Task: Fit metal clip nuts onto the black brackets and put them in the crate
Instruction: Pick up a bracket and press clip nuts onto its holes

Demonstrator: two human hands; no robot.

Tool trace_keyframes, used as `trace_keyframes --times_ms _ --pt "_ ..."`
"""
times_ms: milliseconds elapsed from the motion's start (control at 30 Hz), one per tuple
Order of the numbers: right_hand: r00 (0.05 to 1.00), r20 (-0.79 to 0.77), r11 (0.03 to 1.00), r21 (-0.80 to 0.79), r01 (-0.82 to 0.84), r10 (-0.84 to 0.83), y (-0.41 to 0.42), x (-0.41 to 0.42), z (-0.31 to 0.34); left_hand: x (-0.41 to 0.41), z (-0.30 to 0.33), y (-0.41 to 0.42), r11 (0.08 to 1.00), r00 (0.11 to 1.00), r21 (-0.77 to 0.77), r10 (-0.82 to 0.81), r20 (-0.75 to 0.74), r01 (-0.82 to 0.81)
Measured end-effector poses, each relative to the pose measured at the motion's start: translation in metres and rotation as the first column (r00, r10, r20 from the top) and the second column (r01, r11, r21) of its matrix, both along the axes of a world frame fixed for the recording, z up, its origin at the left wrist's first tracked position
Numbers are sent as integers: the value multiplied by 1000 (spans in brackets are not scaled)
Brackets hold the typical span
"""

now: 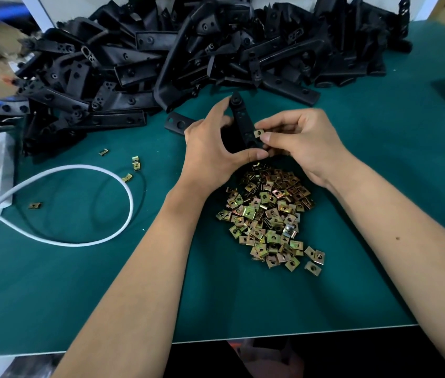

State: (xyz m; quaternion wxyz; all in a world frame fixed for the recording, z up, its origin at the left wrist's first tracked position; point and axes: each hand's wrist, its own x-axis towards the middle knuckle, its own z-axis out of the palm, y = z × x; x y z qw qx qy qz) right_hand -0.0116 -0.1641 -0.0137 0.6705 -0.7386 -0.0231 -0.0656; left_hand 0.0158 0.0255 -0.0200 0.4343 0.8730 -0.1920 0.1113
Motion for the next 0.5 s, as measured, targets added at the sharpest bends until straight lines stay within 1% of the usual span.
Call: trace_keyframes --times_ms 133,267,367,500 --pt "1000 -21 999 33 -6 7 2 -1 -1 0 0 0 1000 1000 21 -8 13 8" --pt "997 -45 991 120 -55 61 1 -1 1 1 -1 0 999 1000 34 -1 14 1" --pt "1000 -20 997 74 -1 2 3 -1 1 1 1 0 997 999 73 -2 37 0" --pt "1000 -6 999 49 7 -7 3 -2 2 -1 1 0 993 990 116 23 136 -39"
